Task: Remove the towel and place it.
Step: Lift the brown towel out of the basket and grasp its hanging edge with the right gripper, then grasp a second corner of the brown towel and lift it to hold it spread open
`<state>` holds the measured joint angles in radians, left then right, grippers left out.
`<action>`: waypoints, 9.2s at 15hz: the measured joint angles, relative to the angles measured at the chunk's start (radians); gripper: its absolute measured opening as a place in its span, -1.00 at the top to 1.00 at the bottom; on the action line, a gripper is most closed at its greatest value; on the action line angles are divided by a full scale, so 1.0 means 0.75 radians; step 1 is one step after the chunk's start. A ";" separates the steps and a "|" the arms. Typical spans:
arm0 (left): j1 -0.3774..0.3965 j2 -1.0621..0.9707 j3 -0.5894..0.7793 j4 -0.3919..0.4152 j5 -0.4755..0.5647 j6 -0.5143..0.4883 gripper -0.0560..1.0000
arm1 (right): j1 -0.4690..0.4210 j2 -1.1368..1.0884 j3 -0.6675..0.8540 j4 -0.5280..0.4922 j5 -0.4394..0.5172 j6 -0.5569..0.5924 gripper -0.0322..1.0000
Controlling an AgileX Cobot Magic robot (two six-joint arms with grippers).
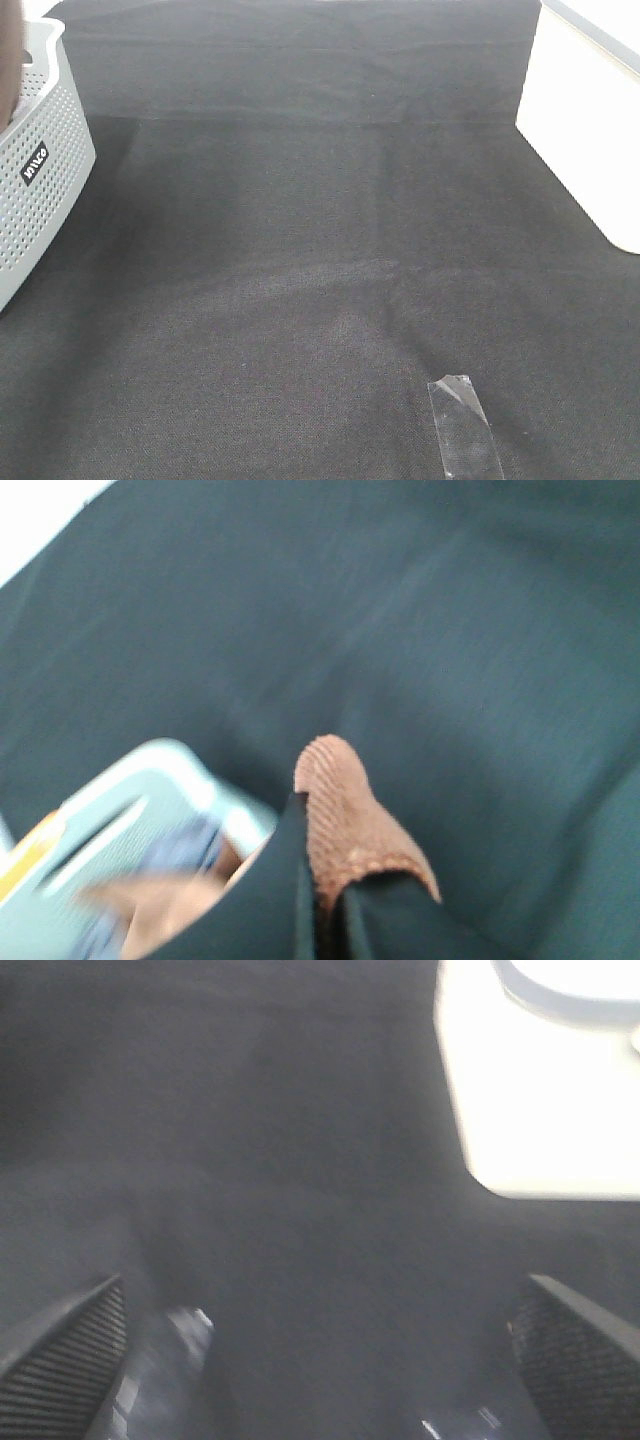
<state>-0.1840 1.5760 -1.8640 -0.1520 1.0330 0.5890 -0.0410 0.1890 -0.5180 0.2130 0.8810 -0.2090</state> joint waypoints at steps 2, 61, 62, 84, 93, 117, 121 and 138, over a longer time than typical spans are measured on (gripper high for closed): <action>-0.104 0.000 0.000 0.000 -0.119 -0.117 0.89 | 0.000 0.155 -0.008 0.113 -0.128 -0.095 -0.93; -0.448 0.097 0.000 0.177 -0.753 0.065 0.89 | 0.527 2.056 -2.021 -0.297 0.127 -0.276 0.94; -0.448 0.109 0.000 0.203 -0.807 0.067 0.89 | 0.527 2.081 -2.087 -0.372 0.067 -0.241 0.94; -0.137 0.711 -0.531 0.445 -1.591 0.071 0.89 | 0.511 2.460 -2.209 -0.467 -1.305 -0.041 0.94; -0.096 0.939 -0.805 0.491 -1.503 0.071 0.89 | 0.447 2.559 -2.221 -0.467 -1.383 0.021 0.94; -0.191 0.793 -0.807 0.356 -0.535 0.055 0.89 | 0.448 2.343 -2.240 -0.303 -0.528 0.259 0.94; -0.216 0.691 -0.808 0.332 -0.075 -0.087 0.89 | 0.448 2.259 -2.240 -0.224 -0.067 0.187 0.94; -0.229 -0.128 0.101 0.159 0.227 -0.235 0.89 | 0.465 1.769 -1.628 -0.053 0.432 0.079 0.94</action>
<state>-0.3560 1.4800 -1.7880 -0.0330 1.2030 0.4130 0.3080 1.5160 -1.7390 0.1730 1.2050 -0.1500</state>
